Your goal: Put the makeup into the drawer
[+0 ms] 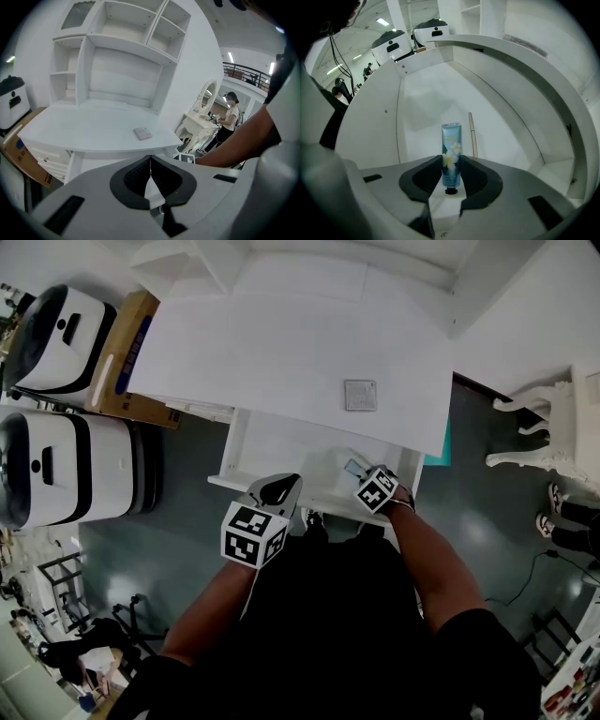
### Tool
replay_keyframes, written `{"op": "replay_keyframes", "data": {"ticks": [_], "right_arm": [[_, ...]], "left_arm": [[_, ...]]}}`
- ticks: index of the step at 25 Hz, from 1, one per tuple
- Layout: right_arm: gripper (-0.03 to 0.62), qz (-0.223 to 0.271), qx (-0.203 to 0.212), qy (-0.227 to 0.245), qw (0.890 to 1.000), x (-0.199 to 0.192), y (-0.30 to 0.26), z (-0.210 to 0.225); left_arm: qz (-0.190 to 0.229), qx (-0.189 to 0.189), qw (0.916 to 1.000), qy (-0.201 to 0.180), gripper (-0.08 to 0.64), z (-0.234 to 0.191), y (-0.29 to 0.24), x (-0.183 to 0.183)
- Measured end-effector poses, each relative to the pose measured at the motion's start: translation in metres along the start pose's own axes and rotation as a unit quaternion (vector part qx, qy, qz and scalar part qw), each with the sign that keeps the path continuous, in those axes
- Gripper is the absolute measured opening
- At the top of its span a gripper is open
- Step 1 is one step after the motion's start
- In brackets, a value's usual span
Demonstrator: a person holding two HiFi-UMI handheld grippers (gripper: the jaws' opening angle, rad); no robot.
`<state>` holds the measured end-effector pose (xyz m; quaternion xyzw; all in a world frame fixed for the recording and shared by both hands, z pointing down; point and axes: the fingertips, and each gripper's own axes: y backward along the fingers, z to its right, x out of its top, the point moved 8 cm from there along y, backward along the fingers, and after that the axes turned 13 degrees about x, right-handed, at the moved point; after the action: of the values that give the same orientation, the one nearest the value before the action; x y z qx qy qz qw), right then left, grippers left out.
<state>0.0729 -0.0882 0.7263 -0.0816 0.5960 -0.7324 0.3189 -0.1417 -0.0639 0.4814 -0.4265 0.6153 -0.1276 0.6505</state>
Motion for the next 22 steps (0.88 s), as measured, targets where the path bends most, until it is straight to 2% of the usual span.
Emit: {"op": "replay_keyframes", "data": {"ticks": [7, 14, 22], "right_arm": [[0.133, -0.011, -0.008, 0.018, 1.0, 0.001, -0.005, -0.002], [0.133, -0.001, -0.012, 0.018, 1.0, 0.002, 0.003, -0.005], [0.133, 0.057, -0.012, -0.012, 0.998, 0.006, 0.036, -0.011]], "left_arm": [[0.003, 0.004, 1.0, 0.003, 0.011, -0.002, 0.003, -0.001], [0.01, 0.001, 1.0, 0.002, 0.011, -0.003, 0.006, -0.002], [0.018, -0.02, 0.9996, 0.001, 0.011, 0.003, -0.001, 0.003]]}}
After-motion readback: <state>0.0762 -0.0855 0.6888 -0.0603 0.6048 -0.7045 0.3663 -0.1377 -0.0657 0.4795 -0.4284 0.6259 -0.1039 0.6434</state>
